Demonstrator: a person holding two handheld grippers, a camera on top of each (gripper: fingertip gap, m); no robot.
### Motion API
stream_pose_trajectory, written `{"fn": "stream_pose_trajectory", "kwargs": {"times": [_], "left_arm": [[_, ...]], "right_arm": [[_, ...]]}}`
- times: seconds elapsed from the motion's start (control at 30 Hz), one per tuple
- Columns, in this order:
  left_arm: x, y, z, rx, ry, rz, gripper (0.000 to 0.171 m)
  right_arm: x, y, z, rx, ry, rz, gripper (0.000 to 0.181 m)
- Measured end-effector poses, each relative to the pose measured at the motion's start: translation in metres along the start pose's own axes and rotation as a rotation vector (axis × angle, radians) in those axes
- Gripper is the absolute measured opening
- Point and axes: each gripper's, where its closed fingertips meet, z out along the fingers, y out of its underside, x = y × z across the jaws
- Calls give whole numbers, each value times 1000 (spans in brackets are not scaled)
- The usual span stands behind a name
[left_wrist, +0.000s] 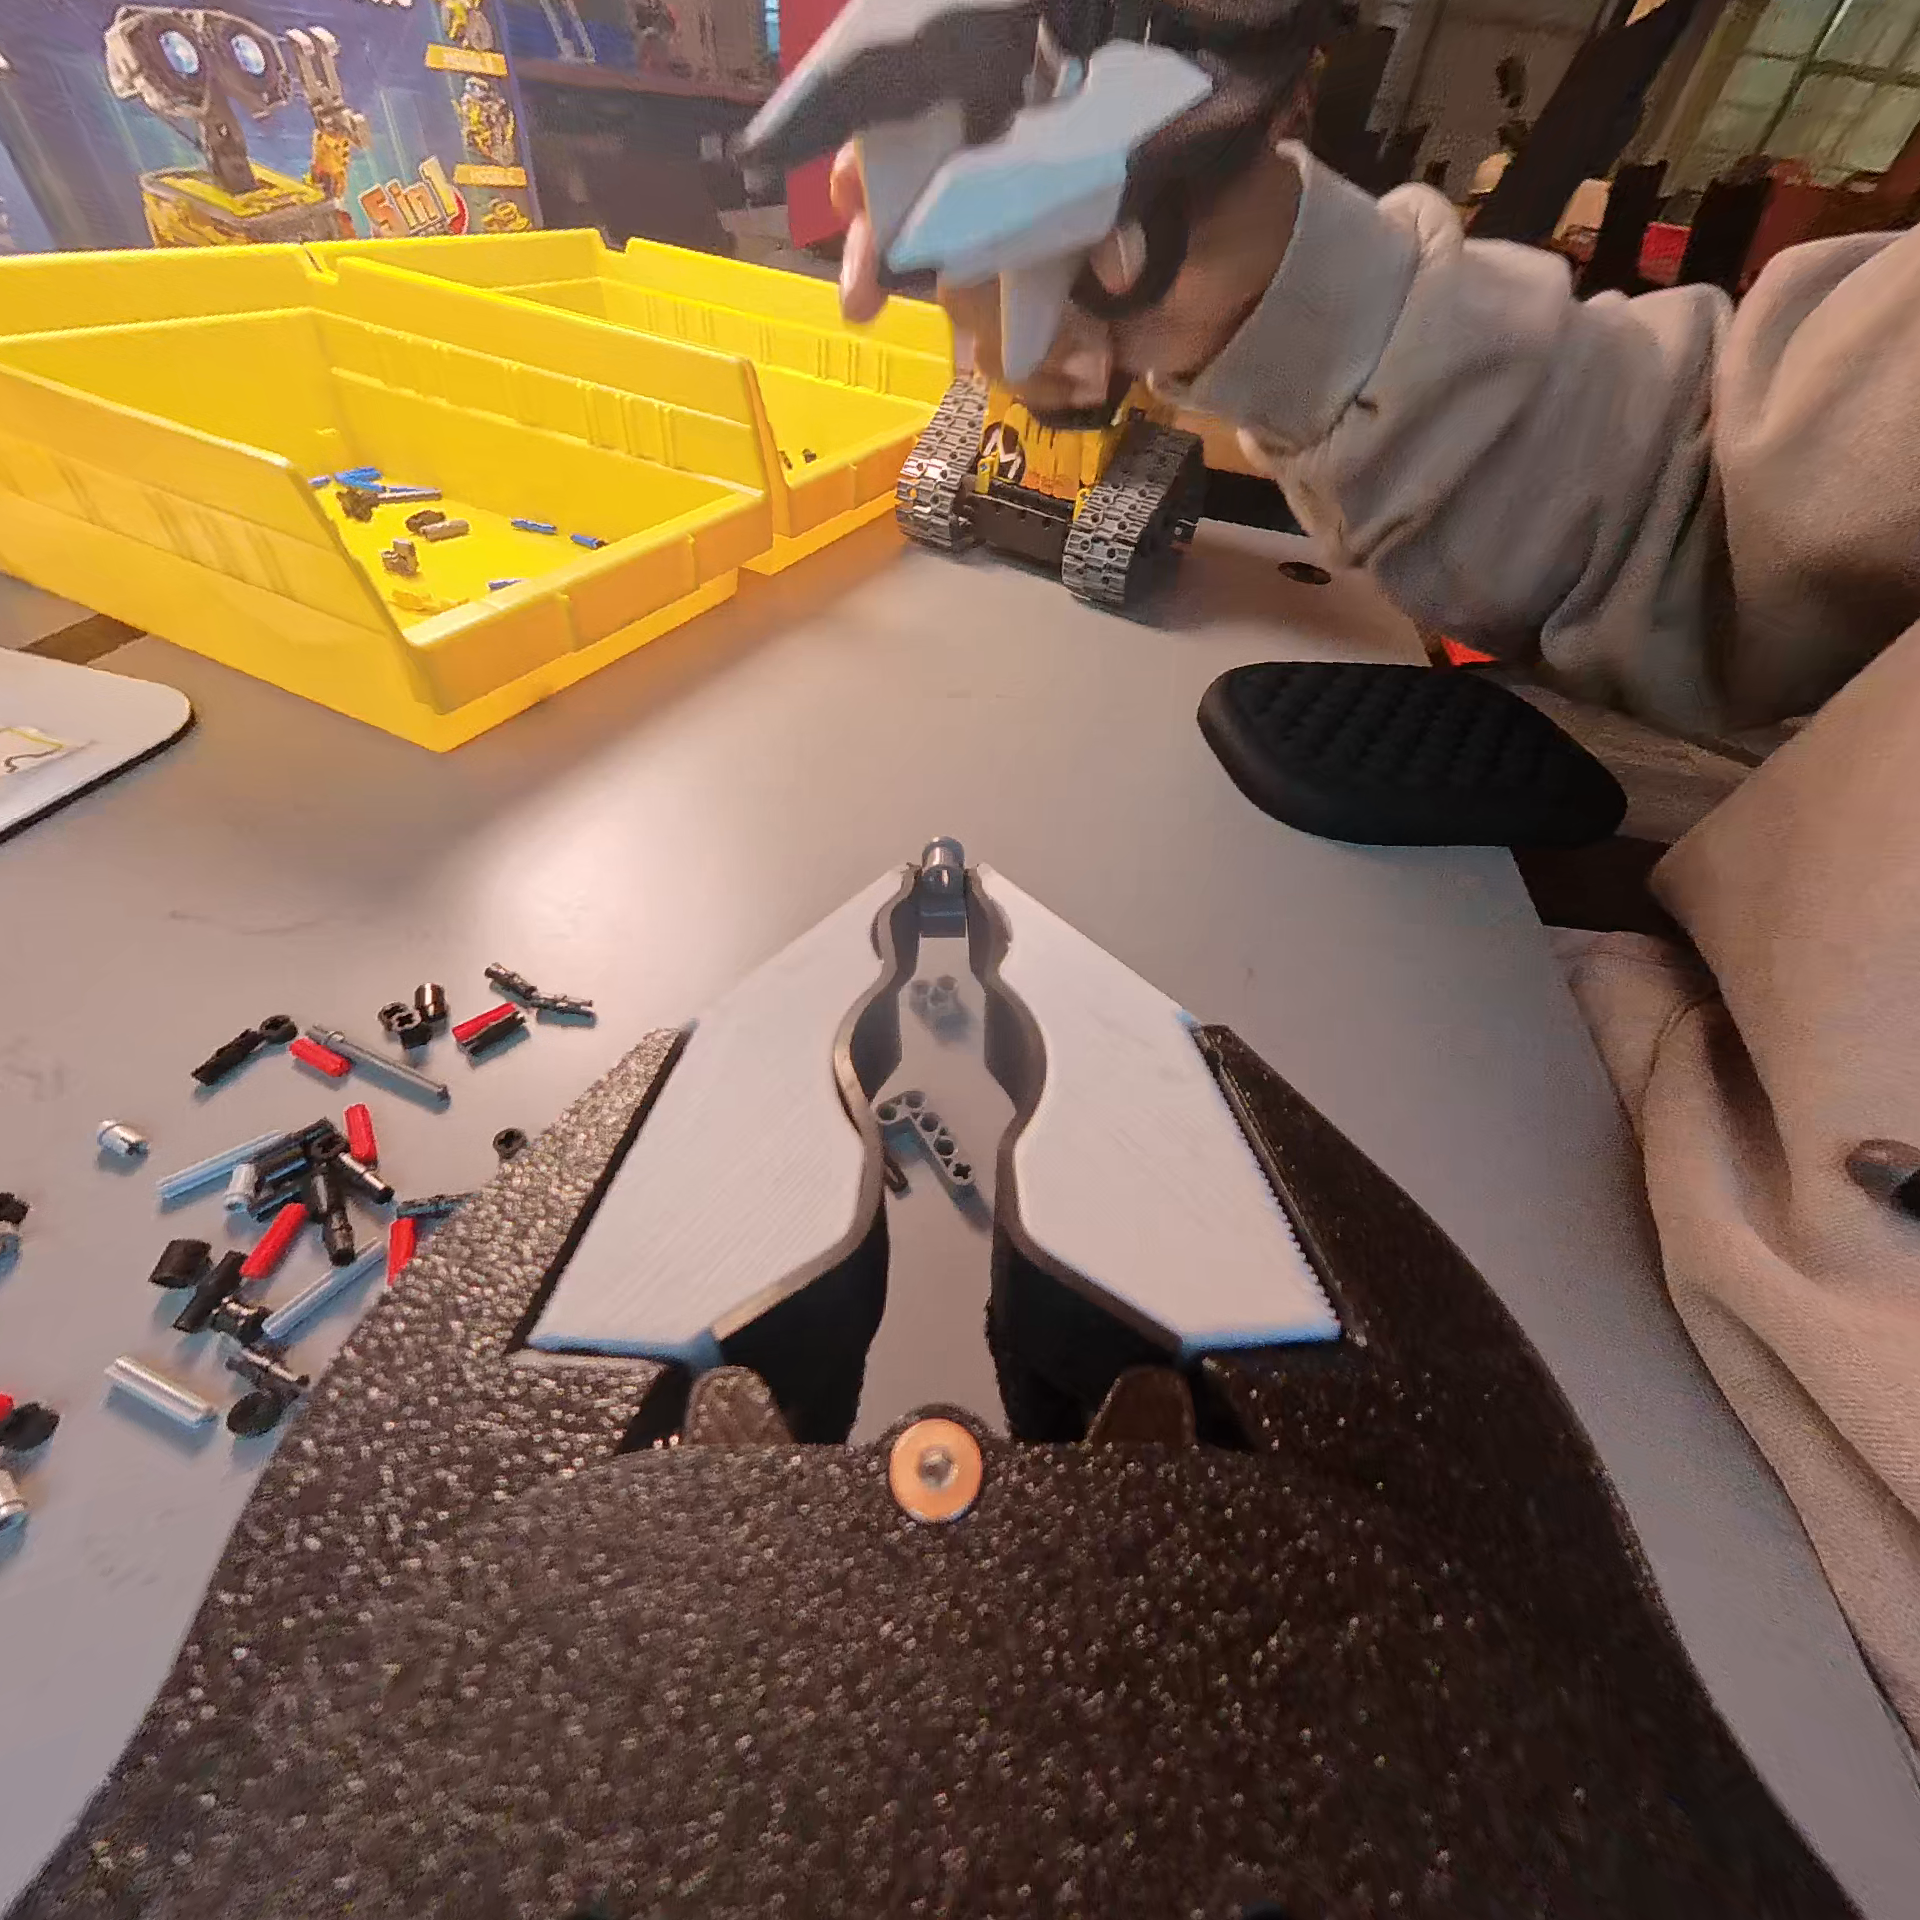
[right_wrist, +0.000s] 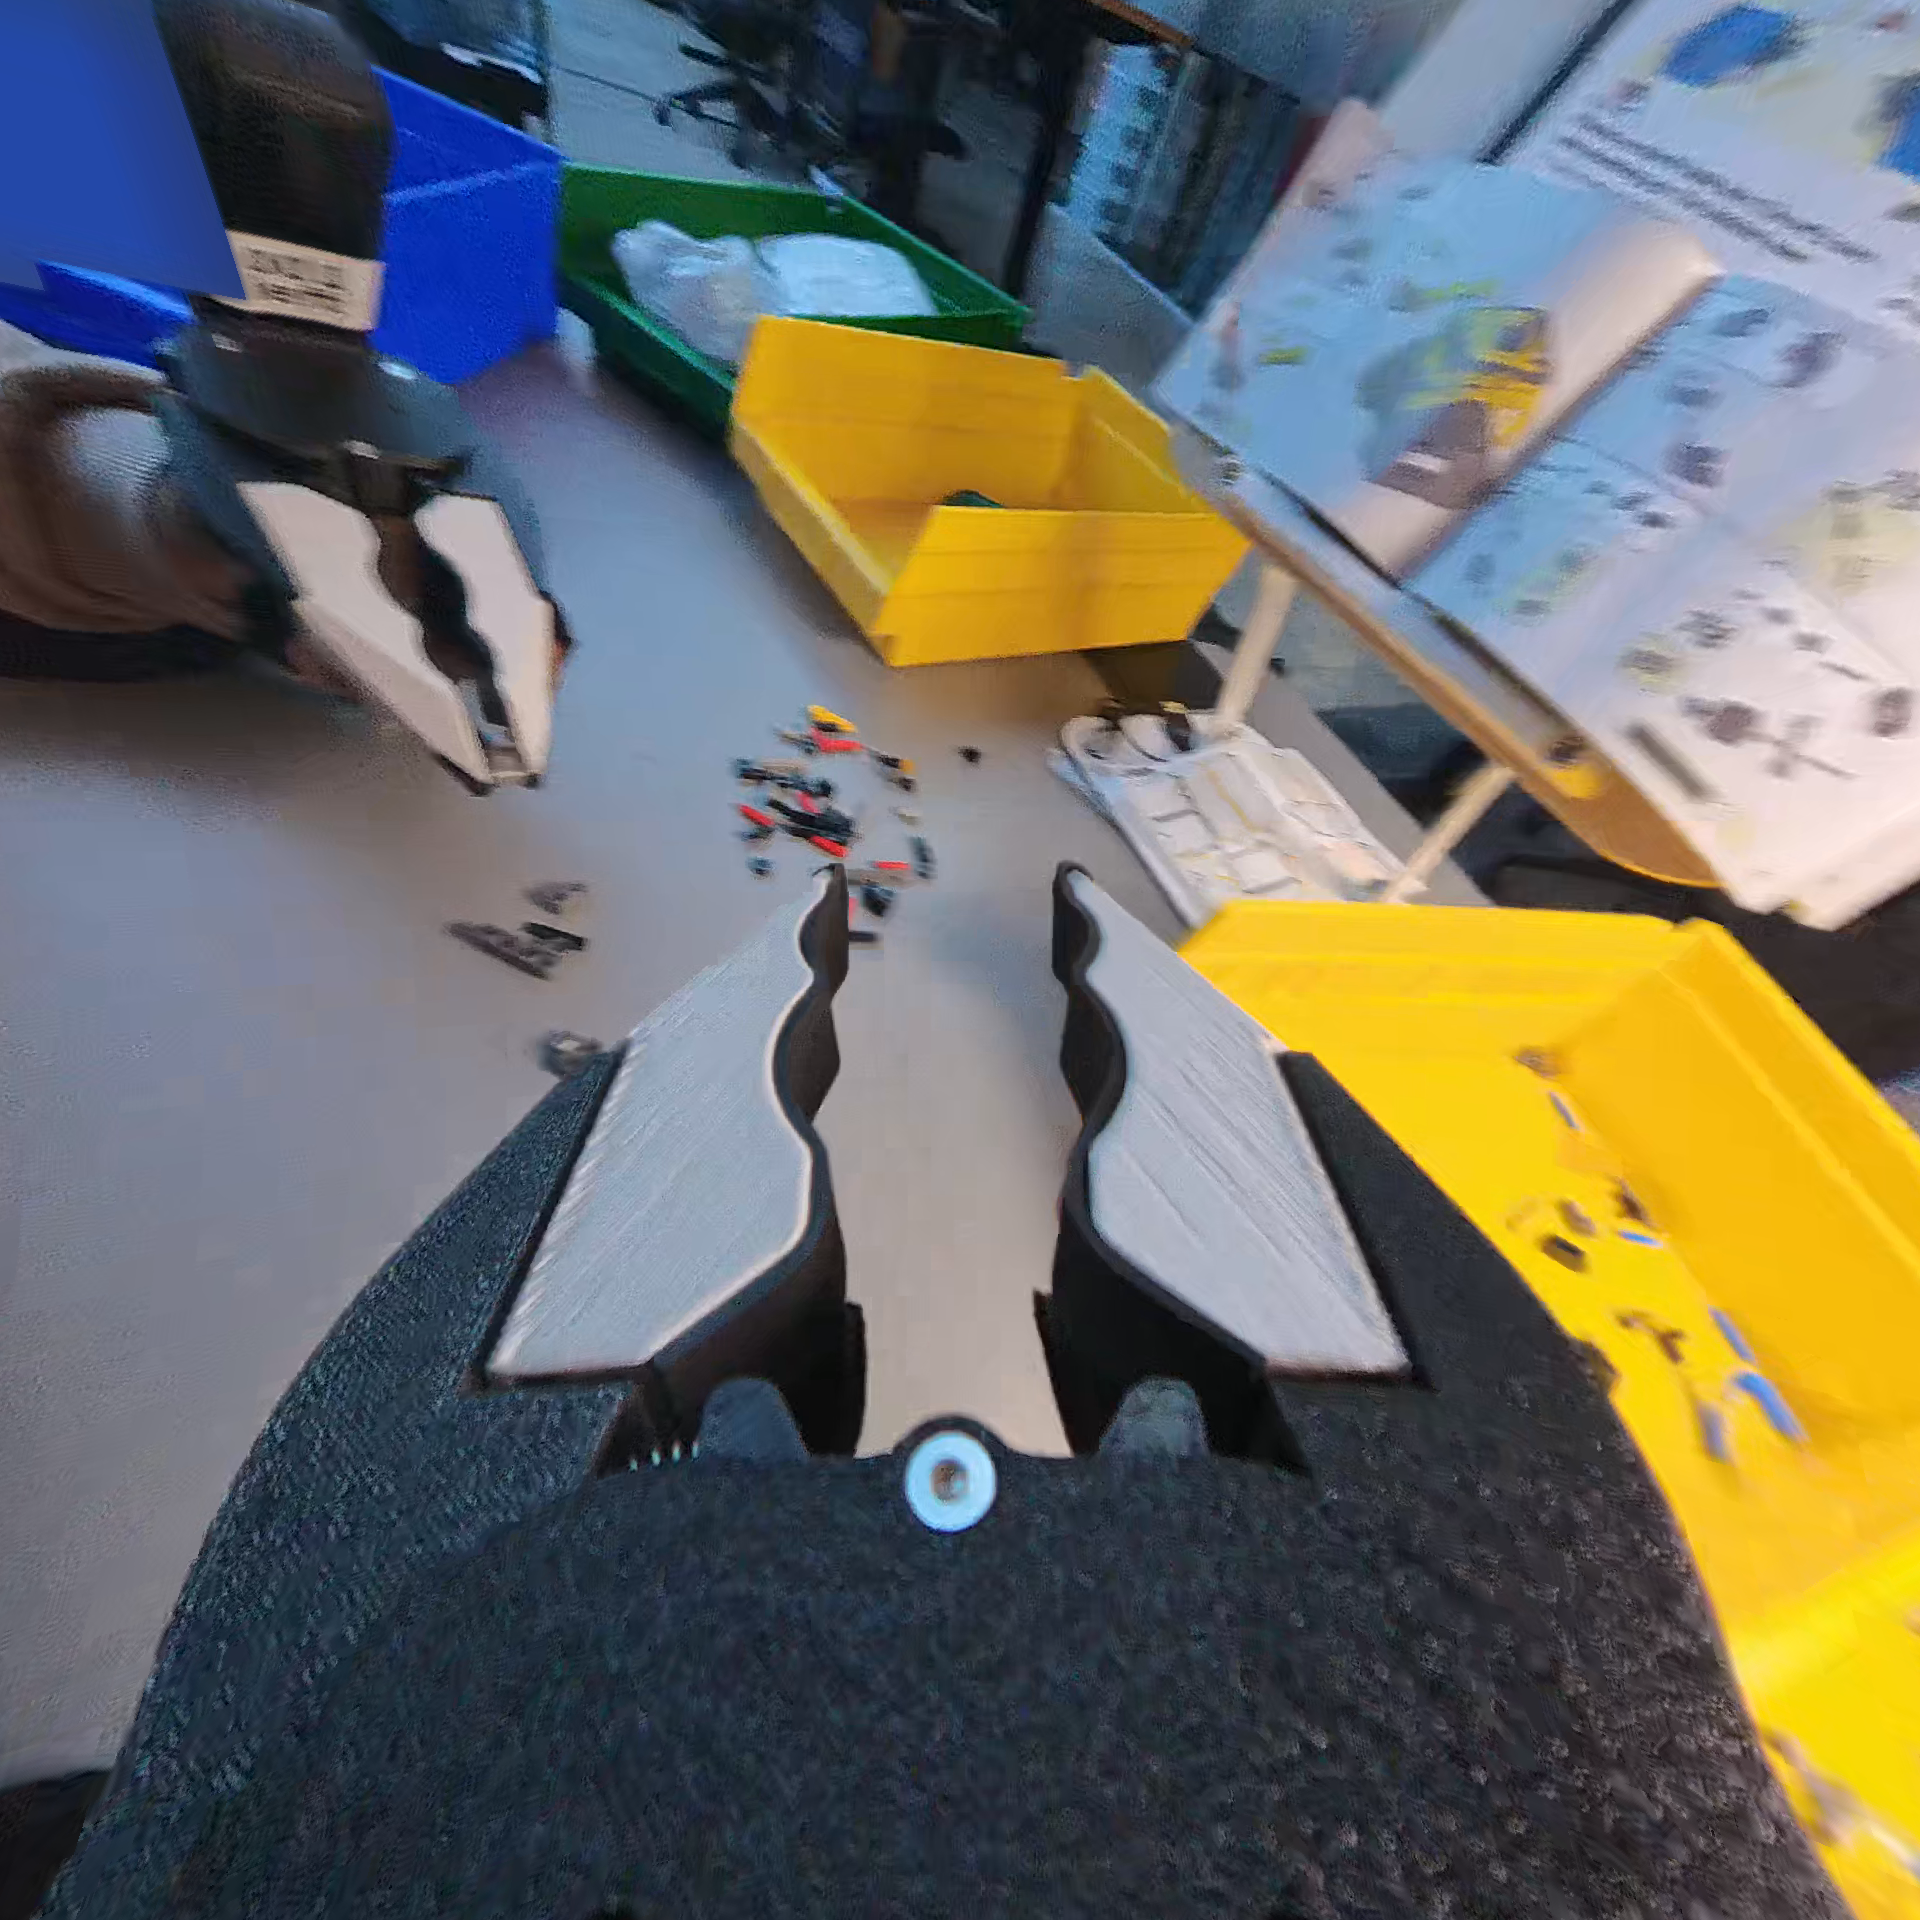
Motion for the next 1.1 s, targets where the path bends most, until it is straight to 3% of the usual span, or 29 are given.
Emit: {"fn": "stream_pose_trajectory", "kwargs": {"times": [0.13,0.23,0.47,0.6,0.7,0.83,0.9,0.97,1.03,1.1], "left_arm": [[12,-7,-2,29,32,63,8],[13,-9,-3,25,0,136,8],[5,-7,-2,-52,-209,499,8],[5,-8,-2,-81,-317,743,8],[5,-7,1,-95,-349,818,8],[6,-4,4,-108,-357,870,8],[4,-5,3,-105,-376,884,8],[-1,-6,1,-91,-363,801,21],[-2,-6,-3,-60,-283,606,32],[0,-11,-7,0,-170,385,30]], "right_arm": [[-97,-8,39,123,-256,58,23],[-135,-10,57,169,-369,112,18],[-143,1,70,169,-404,255,18],[-138,-2,71,197,-469,501,27],[-139,-5,74,211,-542,683,35],[-149,2,83,148,-541,692,30],[-149,1,84,160,-544,704,23],[-149,-2,80,176,-561,677,13],[-141,-4,75,208,-526,620,13],[-132,-8,67,267,-453,490,13]]}}
